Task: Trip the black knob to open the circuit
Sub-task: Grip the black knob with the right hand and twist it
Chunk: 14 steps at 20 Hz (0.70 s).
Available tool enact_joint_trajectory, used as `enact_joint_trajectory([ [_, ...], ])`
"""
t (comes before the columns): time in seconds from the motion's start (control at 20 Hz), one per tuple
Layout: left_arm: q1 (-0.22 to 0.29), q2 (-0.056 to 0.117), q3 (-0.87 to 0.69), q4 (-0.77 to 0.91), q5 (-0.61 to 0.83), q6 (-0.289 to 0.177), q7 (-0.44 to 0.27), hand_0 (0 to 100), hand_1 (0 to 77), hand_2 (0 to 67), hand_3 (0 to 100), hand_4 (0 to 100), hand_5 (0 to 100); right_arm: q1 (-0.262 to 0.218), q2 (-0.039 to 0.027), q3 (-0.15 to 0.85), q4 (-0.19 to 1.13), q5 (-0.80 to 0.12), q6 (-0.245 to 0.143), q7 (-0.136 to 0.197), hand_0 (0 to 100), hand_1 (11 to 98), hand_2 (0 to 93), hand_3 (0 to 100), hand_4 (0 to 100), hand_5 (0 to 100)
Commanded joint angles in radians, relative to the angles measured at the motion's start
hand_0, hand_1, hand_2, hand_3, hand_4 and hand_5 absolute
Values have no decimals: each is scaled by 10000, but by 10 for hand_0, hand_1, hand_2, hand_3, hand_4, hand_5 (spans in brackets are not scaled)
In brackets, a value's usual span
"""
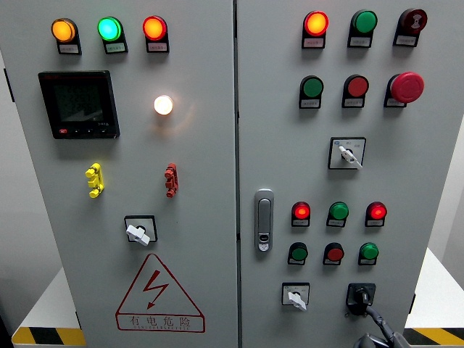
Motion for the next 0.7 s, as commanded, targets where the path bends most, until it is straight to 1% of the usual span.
enact_joint_trajectory([
  [0.0,2,0,0,0,0,0,0,0,0,195,262,99,86,14,1,-62,15,-15,1,-15,1000,668,0,775,804,1000],
  [0.1,2,0,0,0,0,0,0,0,0,195,262,99,86,14,1,-139,15,0,1,-15,1000,668,0,776,806,1000],
  [0.15,2,0,0,0,0,0,0,0,0,195,262,99,86,14,17,-154,15,-15,1,-15,1000,668,0,777,806,1000],
  [0.2,2,0,0,0,0,0,0,0,0,195,262,99,86,14,17,-155,31,0,1,-15,1000,668,0,779,809,1000],
  [0.25,2,0,0,0,0,0,0,0,0,195,262,99,86,14,2,-155,31,0,1,-15,1000,668,0,780,811,1000],
  [0.3,2,0,0,0,0,0,0,0,0,195,262,99,86,14,17,-185,46,0,1,-15,1000,668,0,780,812,1000],
  [0.35,2,0,0,0,0,0,0,0,0,195,262,99,86,14,2,-216,46,0,1,-15,1000,668,0,780,814,1000],
  [0.65,2,0,0,0,0,0,0,0,0,195,262,99,86,29,1,-293,77,0,1,-15,1000,667,0,787,817,1000],
])
